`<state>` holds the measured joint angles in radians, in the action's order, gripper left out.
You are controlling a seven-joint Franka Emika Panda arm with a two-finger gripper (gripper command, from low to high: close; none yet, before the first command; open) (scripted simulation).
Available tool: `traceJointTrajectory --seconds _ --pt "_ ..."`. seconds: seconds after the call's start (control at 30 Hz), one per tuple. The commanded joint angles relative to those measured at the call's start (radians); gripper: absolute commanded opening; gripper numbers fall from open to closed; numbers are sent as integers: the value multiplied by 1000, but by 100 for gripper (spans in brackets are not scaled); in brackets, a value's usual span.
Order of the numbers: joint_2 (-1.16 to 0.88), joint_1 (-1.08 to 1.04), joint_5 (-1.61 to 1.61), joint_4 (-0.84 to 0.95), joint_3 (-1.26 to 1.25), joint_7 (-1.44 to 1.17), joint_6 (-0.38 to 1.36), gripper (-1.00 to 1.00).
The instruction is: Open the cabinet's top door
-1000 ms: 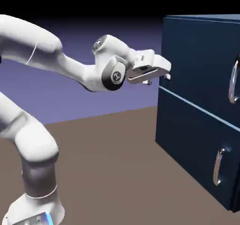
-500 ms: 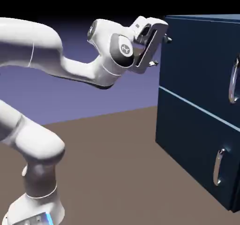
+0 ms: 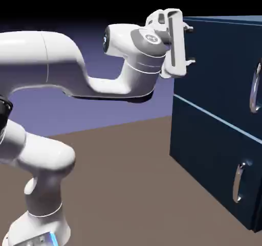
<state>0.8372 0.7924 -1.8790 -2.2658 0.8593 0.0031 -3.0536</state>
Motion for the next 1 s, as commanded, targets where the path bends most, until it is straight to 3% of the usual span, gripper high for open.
traceJointTrajectory --seconds 0.0,0.73,0.97 --pt "6 18 -44 13 20 -17 0 100" --pt "142 415 -1000 290 457 -393 -9 100" --pt "118 604 -1018 447 569 -403 -10 100"
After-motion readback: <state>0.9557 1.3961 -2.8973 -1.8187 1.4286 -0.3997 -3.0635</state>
